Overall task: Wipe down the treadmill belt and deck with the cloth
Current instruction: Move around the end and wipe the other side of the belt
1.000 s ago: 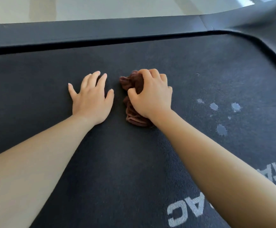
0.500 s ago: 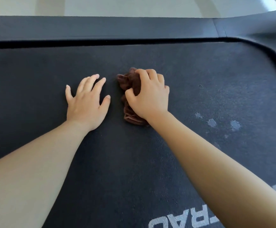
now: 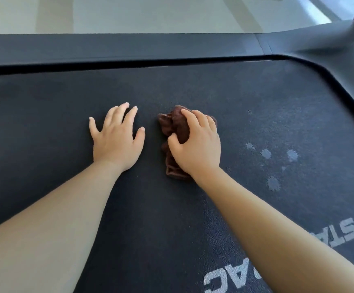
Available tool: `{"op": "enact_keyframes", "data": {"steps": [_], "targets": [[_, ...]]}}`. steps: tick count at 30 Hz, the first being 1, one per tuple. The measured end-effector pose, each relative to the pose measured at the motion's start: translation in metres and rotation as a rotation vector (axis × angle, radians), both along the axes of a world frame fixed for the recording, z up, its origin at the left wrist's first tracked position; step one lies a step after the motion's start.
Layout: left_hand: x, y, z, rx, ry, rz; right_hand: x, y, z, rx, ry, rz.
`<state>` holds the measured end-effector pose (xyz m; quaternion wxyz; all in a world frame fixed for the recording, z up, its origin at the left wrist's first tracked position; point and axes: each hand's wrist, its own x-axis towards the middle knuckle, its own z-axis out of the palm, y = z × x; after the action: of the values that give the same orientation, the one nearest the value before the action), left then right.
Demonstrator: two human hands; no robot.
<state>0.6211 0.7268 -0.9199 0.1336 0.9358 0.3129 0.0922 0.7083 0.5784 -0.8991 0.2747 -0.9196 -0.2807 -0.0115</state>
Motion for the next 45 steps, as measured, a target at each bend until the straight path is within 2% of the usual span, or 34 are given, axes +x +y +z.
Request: {"op": "enact_keyframes", "data": {"steps": [8, 16, 24, 29, 37, 45], "targets": [[0.003, -0.001, -0.002, 0.017, 0.058, 0.031, 0.045, 0.038, 0.005, 0.037, 0.032, 0.111], [0.004, -0.004, 0.004, 0.016, 0.103, 0.057, 0.058, 0.05, -0.002, 0.051, -0.014, 0.189], [0.004, -0.004, 0.003, 0.008, 0.112, 0.055, 0.104, 0.124, -0.002, 0.031, -0.006, 0.393], [0.004, -0.004, 0.003, -0.004, 0.112, 0.048, 0.117, 0.138, 0.001, 0.003, -0.002, 0.514], [0.004, -0.005, 0.002, -0.014, 0.085, 0.044, 0.082, 0.071, 0.001, 0.028, -0.005, 0.387], [0.003, -0.001, -0.004, 0.003, 0.047, 0.032, 0.001, -0.056, 0.002, 0.03, 0.018, 0.032]]}}
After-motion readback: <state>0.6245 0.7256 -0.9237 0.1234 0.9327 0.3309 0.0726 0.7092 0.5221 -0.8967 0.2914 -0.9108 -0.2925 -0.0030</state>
